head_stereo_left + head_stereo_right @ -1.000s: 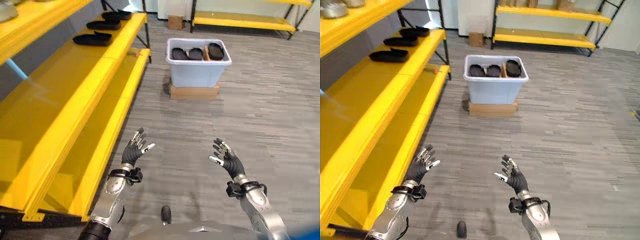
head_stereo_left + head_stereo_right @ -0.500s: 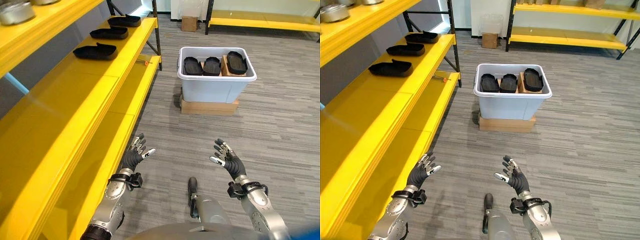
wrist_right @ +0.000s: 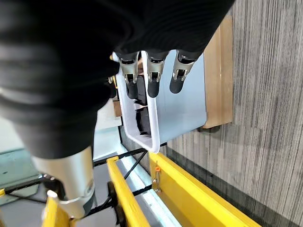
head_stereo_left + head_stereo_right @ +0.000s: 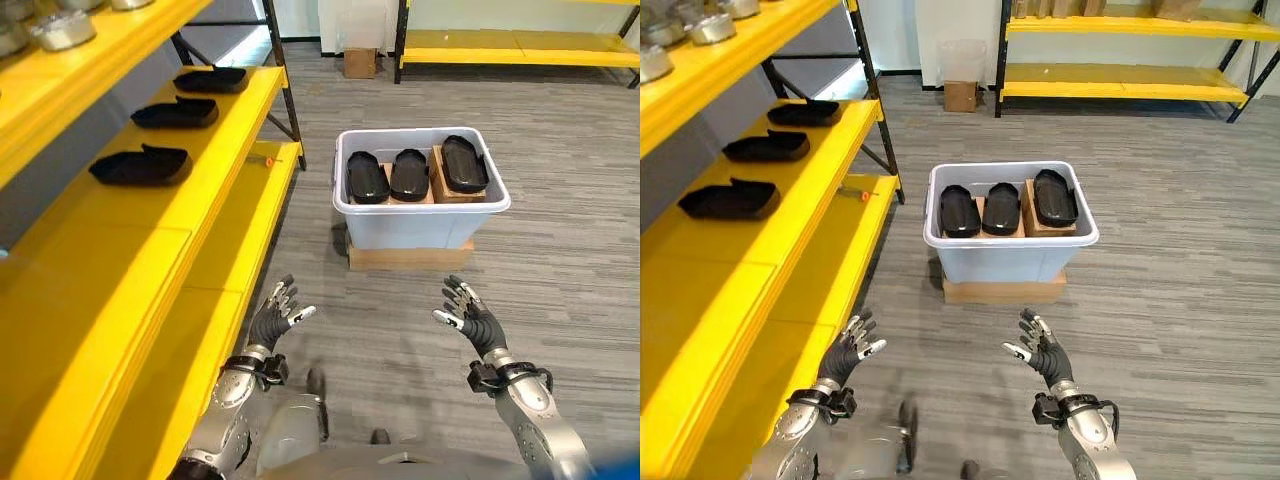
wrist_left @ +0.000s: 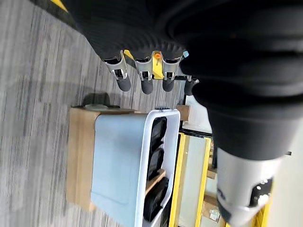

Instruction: Move parts from the plastic box to the shelf.

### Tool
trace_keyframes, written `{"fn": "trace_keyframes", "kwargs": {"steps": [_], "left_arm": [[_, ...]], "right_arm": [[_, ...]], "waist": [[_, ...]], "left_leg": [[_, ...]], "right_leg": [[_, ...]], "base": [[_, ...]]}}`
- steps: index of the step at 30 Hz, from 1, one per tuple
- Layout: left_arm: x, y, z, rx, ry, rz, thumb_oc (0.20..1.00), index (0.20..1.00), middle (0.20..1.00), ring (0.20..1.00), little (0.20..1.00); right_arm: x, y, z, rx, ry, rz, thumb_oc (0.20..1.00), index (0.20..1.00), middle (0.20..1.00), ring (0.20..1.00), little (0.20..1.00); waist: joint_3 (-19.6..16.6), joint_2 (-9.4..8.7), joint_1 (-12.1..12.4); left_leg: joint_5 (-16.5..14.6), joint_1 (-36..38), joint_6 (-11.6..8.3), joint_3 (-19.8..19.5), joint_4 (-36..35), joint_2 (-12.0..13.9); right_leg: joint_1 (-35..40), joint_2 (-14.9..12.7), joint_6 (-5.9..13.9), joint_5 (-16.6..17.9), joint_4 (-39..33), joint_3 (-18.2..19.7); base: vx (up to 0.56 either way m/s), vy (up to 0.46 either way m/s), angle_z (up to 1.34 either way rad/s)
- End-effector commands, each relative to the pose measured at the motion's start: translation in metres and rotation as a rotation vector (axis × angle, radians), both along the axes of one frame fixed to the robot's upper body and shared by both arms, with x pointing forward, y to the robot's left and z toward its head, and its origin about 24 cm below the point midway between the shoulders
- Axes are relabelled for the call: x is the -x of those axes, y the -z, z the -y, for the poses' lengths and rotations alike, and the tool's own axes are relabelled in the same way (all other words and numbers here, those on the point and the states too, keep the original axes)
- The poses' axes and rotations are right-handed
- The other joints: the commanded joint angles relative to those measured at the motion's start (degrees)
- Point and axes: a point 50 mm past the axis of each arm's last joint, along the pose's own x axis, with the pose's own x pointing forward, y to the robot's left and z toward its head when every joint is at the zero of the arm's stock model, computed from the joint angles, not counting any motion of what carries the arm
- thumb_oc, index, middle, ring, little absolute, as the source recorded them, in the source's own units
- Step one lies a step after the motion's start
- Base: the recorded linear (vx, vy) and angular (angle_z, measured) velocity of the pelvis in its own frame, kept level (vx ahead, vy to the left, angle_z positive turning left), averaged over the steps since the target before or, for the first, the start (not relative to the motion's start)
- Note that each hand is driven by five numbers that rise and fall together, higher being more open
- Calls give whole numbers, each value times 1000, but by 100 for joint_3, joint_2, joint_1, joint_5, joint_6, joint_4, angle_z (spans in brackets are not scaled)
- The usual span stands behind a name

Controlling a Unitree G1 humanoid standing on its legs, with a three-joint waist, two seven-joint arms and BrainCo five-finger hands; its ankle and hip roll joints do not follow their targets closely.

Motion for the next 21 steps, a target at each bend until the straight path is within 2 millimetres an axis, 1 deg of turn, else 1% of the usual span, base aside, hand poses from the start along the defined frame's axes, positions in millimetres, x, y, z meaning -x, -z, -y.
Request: {"fn": "trace_keyframes", "kwargs": {"steps": [1, 4, 6, 8, 9, 11, 12, 13, 14, 15, 16, 17, 18, 19, 20, 21], "left_arm": [[-10, -26, -3, -18, 30, 148, 1000, 1000, 1000, 1000, 1000], [-10, -27, -3, -20, 35, 148, 1000, 1000, 1000, 1000, 1000], [-11, -29, -3, -24, 39, 154, 1000, 1000, 1000, 1000, 1000], [-13, -30, -3, -30, 36, 158, 1000, 1000, 1000, 1000, 1000], [-16, -32, -5, -43, 23, 161, 1000, 1000, 1000, 1000, 1000], [-19, -33, -6, -50, 17, 168, 1000, 1000, 1000, 1000, 1000], [-20, -34, -6, -54, 18, 168, 1000, 1000, 1000, 1000, 1000], [-19, -33, -6, -60, 30, 164, 1000, 1000, 1000, 1000, 1000], [-19, -33, -5, -60, 30, 164, 1000, 1000, 1000, 1000, 1000], [-17, -32, -7, -59, 31, 159, 1000, 1000, 1000, 1000, 1000], [-16, -32, -9, -60, 31, 158, 1000, 1000, 1000, 1000, 1000], [-17, -33, -9, -54, 30, 163, 1000, 1000, 1000, 1000, 1000], [-16, -32, -10, -45, 25, 158, 1000, 1000, 1000, 1000, 1000], [-17, -32, -11, -47, 19, 157, 1000, 1000, 1000, 1000, 1000], [-15, -31, -13, -58, 9, 153, 1000, 1000, 1000, 1000, 1000], [-13, -29, -14, -68, 8, 146, 1000, 1000, 1000, 1000, 1000]], "right_arm": [[-3, -18, -7, -42, -28, 113, 1000, 1000, 1000, 1000, 1000], [-3, -18, -8, -46, -32, 111, 1000, 1000, 1000, 1000, 1000], [-4, -18, -13, -52, -44, 116, 1000, 1000, 1000, 1000, 1000], [-8, -19, -16, -56, -53, 123, 1000, 1000, 1000, 1000, 1000], [-12, -20, -24, -68, -71, 133, 1000, 1000, 1000, 1000, 1000], [-12, -19, -28, -71, -88, 128, 1000, 1000, 1000, 1000, 1000], [-13, -19, -31, -77, -97, 129, 1000, 1000, 1000, 1000, 1000], [-11, -19, -33, -80, -112, 126, 1000, 1000, 1000, 1000, 1000], [-11, -19, -33, -80, -113, 126, 1000, 1000, 1000, 1000, 1000], [-8, -17, -33, -86, -106, 114, 1000, 1000, 1000, 1000, 1000], [-9, -18, -33, -90, -106, 121, 1000, 1000, 1000, 1000, 1000], [-9, -19, -33, -91, -103, 125, 1000, 1000, 1000, 1000, 1000], [-9, -17, -31, -79, -92, 118, 1000, 1000, 1000, 1000, 1000], [-10, -16, -32, -76, -83, 115, 1000, 1000, 1000, 1000, 1000], [-11, -17, -32, -62, -84, 121, 1000, 1000, 1000, 1000, 1000], [-11, -18, -33, -53, -89, 123, 1000, 1000, 1000, 1000, 1000]], "waist": [[-298, -192, 13], [-366, -200, 6], [-462, -206, -7], [-477, -201, 4], [-382, -179, 17], [-230, -167, -22], [-112, -122, -71], [-30, -10, -140], [-29, -14, -144], [-55, 69, -151], [-62, 110, -163], [-77, 126, -142], [-47, 99, -172], [-62, 61, -156], [-89, 14, -155], [-104, -24, -167]], "left_leg": [[387, 945, 90, 62, 272, 29], [347, 1053, 114, 119, 203, 9], [197, 1203, 216, 154, 156, -33], [75, 1281, 299, 187, 173, -60], [-66, 1356, 442, 160, 256, -78], [-140, 1485, 558, 145, 279, -114], [-164, 1577, 626, 114, 283, -108], [-172, 1728, 645, 47, 204, -67], [-171, 1732, 645, 43, 199, -73], [-201, 1871, 628, 75, 85, -71], [-237, 1926, 594, 38, 57, -35], [-298, 1948, 532, 25, 44, -3], [-447, 2073, 415, -25, 79, 18], [-495, 2136, 349, -8, 55, 31], [-603, 2351, 261, 38, -30, 69], [-644, 2475, 223, 53, -89, 87]], "right_leg": [[-628, -62, 673, 341, 530, 56], [-617, -96, 704, 336, 515, 65], [-650, -184, 784, 281, 648, 103], [-744, -218, 844, 211, 996, 101], [-1164, -273, 983, 323, 1969, 76], [-1726, -314, 1227, 886, 2976, 99], [-1927, -320, 1270, 1091, 3457, 112], [-2238, -289, 1191, 1032, 3887, 52], [-2240, -297, 1191, 1022, 3900, 50], [-2346, -682, 1097, 988, 3582, -192], [-2358, -880, 1041, 919, 3292, -271], [-2426, -1185, 1043, 963, 2712, -262], [-2251, -1594, 1175, 1340, 1715, -330], [-2264, -1848, 1287, 1566, 1249, -376], [-2245, -2117, 1526, 1994, 626, -551], [-2192, -2114, 1609, 2136, 466, -542]], "base": [[274, 113, -64], [146, 73, -40], [176, 104, -23], [105, 95, 12], [45, 99, 5], [-12, 83, -6], [41, 90, 1], [55, 69, 10], [165, 55, 4], [157, -16, 13], [218, -80, 14], [241, -217, 5], [264, -278, 0], [360, -343, -5], [315, -294, 5], [321, -277, -11]]}}
